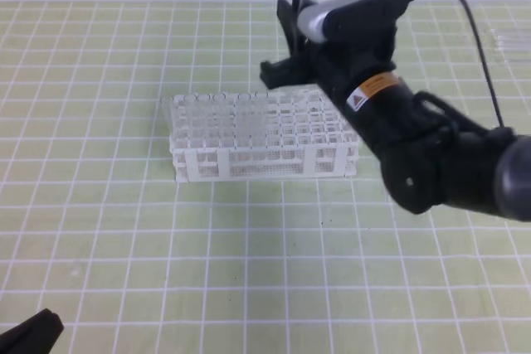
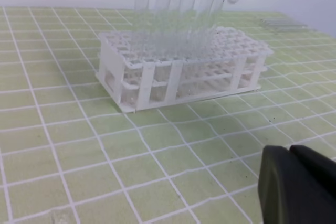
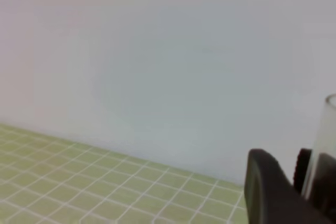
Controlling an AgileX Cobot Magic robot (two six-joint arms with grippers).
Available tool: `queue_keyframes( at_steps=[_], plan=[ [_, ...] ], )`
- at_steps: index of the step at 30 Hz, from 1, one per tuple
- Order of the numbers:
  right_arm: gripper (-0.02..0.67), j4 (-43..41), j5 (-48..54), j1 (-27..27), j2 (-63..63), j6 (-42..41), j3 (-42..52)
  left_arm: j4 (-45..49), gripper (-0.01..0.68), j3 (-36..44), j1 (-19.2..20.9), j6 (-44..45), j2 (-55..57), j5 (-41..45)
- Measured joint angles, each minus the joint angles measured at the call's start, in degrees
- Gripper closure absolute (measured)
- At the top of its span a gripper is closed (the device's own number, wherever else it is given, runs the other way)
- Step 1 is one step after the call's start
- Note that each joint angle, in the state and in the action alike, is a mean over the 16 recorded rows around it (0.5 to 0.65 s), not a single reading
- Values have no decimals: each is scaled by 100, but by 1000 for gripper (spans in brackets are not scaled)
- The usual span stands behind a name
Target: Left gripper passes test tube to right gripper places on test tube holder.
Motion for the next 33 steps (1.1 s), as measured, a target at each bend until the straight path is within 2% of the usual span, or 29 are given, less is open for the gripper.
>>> queue_keyframes(
  at_steps=[12, 33],
  plan=[
    [641, -200, -354, -76, 653, 317, -147, -1, 673, 14, 0, 0, -1, 33],
    [641, -623, -282, -66, 851, 694, -147, 1, 673, -21, -2, 0, 6, 54]
  ],
)
